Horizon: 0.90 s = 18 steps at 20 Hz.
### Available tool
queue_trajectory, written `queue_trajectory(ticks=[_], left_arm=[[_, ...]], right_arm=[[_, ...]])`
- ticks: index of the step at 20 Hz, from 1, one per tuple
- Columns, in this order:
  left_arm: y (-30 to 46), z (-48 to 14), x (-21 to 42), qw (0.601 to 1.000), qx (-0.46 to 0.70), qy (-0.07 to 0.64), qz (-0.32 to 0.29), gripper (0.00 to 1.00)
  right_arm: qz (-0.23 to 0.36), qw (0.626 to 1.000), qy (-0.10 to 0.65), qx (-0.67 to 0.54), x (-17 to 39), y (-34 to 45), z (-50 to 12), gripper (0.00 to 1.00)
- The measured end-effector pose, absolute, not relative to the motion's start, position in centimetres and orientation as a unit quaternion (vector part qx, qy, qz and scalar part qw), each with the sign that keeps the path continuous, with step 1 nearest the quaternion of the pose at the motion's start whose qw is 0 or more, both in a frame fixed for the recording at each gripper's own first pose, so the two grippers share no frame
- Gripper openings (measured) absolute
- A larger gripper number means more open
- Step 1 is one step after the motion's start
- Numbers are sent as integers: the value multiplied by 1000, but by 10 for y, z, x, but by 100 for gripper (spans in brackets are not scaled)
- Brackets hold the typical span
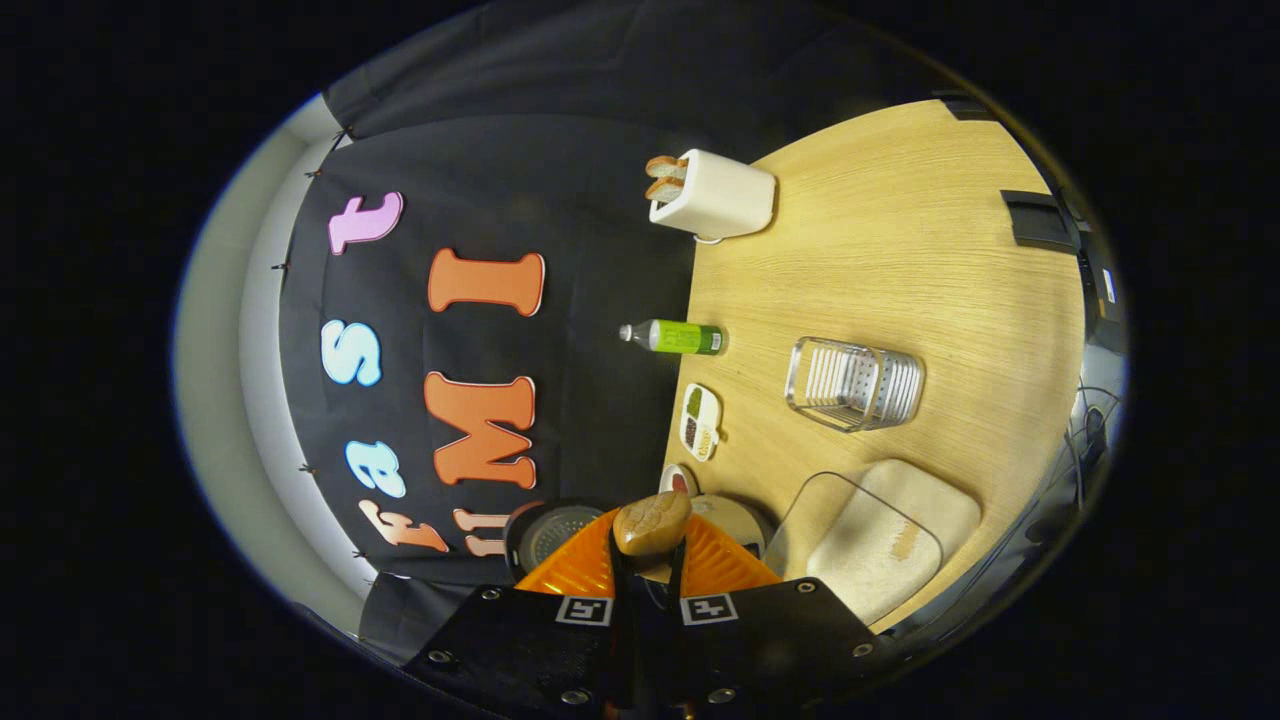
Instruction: Close the left gripper, press the button to open the rice cooker; take a wooden spoon from the chopstick holder with the right hand, scoop a spoonful of rice and pour it into the rice cooker, then put the wooden spoon back into the chopstick holder.
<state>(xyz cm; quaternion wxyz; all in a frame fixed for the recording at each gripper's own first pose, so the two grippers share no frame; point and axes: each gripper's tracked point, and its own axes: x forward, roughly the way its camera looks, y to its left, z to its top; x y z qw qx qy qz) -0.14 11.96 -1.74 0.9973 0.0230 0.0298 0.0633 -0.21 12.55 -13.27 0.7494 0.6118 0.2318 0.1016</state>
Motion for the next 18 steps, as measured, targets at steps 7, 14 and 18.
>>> queue_trajectory(ticks=[7,14,18], left_arm=[[126,-17,-3,996,26,29,75,100],[137,-14,-2,995,23,29,90,100],[137,-19,-5,995,22,33,92,100]], right_arm=[[136,755,230,599,34,165,-93,11],[163,759,232,586,79,219,-65,11],[172,772,224,570,99,244,-53,11]])
